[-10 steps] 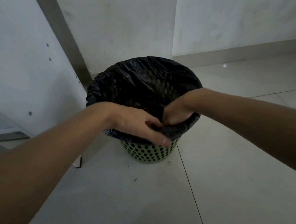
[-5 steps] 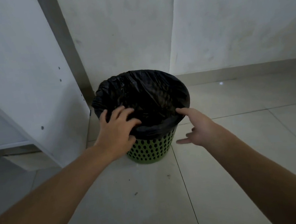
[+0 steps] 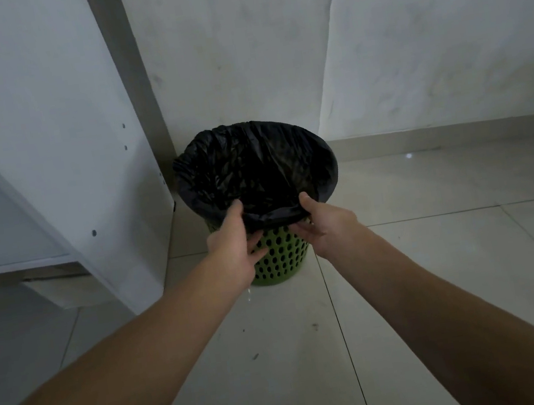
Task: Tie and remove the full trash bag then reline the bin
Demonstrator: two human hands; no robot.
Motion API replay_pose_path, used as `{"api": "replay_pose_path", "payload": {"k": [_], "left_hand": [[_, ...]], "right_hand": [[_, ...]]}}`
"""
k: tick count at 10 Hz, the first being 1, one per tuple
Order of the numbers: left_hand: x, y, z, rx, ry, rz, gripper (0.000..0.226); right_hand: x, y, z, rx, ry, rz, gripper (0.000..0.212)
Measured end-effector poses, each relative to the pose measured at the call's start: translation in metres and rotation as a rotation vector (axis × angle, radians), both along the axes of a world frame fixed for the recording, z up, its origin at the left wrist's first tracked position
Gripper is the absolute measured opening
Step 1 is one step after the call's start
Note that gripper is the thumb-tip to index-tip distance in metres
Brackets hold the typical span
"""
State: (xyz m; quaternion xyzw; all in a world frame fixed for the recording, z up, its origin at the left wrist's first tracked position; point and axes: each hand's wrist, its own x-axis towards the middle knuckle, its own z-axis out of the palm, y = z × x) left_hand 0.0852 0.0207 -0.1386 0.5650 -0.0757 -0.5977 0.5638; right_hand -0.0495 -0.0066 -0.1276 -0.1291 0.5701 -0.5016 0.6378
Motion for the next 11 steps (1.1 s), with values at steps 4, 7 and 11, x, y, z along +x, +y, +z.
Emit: {"api": "replay_pose_path", "payload": {"k": [4,7,11], "left_hand": [[0.003,-0.083,0.001,-0.029,0.204,0.150,0.040],[0.014,-0.122,-0.006,-0.054,0.227,0.186,0.044],[0.026,-0.097,0.014,0.104,0.107,0.038,0.037]], "right_hand": [[0.014,-0.071,-0.012,-0.082,-0.080,-0.031,0.037],[0.021,-0.097,-0.018,-0.109,-0.097,-0.066,0.041],[0.013,-0.073,0.007,-0.096,0.331,0.132,0.018]]}}
